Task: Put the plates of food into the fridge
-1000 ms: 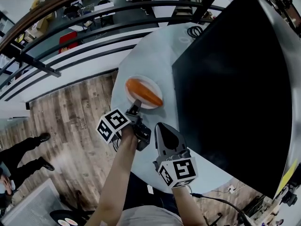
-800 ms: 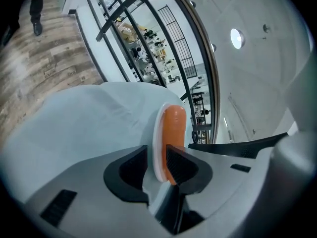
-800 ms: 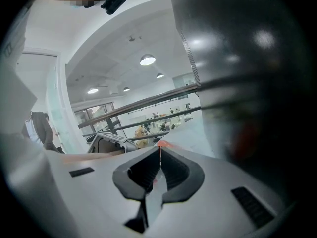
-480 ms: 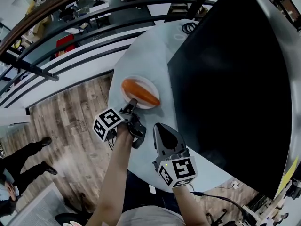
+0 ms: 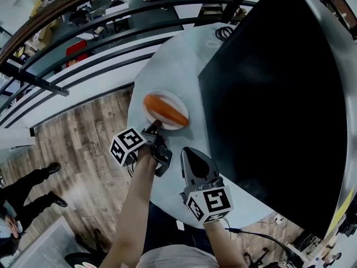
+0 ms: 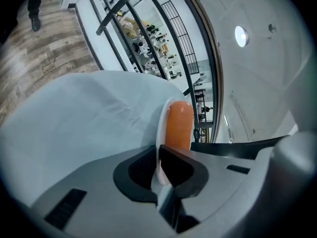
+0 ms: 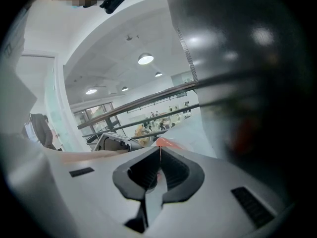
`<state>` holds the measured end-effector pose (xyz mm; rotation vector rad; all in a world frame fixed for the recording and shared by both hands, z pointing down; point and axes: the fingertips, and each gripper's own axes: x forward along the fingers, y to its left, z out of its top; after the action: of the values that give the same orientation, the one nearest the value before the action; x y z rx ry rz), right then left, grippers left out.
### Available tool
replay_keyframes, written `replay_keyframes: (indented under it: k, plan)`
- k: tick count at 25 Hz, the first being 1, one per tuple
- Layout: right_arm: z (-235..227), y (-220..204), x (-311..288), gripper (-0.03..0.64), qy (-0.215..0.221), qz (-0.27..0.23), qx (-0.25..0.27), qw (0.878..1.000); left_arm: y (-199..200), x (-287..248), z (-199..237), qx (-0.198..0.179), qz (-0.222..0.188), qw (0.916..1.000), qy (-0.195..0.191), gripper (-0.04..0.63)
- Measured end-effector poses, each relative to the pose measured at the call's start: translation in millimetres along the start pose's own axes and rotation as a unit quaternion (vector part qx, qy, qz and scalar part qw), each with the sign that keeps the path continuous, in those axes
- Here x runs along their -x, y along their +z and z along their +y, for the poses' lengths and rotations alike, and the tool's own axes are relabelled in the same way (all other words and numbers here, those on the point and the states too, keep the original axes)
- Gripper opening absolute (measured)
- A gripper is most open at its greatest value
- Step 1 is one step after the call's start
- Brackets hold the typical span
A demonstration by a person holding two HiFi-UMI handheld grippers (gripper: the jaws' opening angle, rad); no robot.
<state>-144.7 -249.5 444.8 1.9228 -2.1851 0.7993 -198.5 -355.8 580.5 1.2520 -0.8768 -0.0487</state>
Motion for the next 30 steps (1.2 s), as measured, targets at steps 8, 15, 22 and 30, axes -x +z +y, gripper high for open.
replay_keyframes:
  k: [8,15,22,30]
  plan:
    - [0,-9,-4,0.015,0.001,0.01,-0.003,1.0,0,3,-8,-0.009,0.015,0.9979,-0.062,0.018]
    - [-5,-18,-3,0.015,-0.002,0.022,-0.004,1.0,-4,16,-4,-0.027,0.033,0.993,-0.11,0.017]
    - [-11,-31,-1,0.015,-0.01,0.037,0.002,0.999,-24,39,3,-0.054,0.103,0.9823,-0.147,0.018]
    - [-16,-50,10,0.015,-0.017,0.051,0.007,0.999,-48,75,17,-0.063,0.16,0.9721,-0.16,0.02]
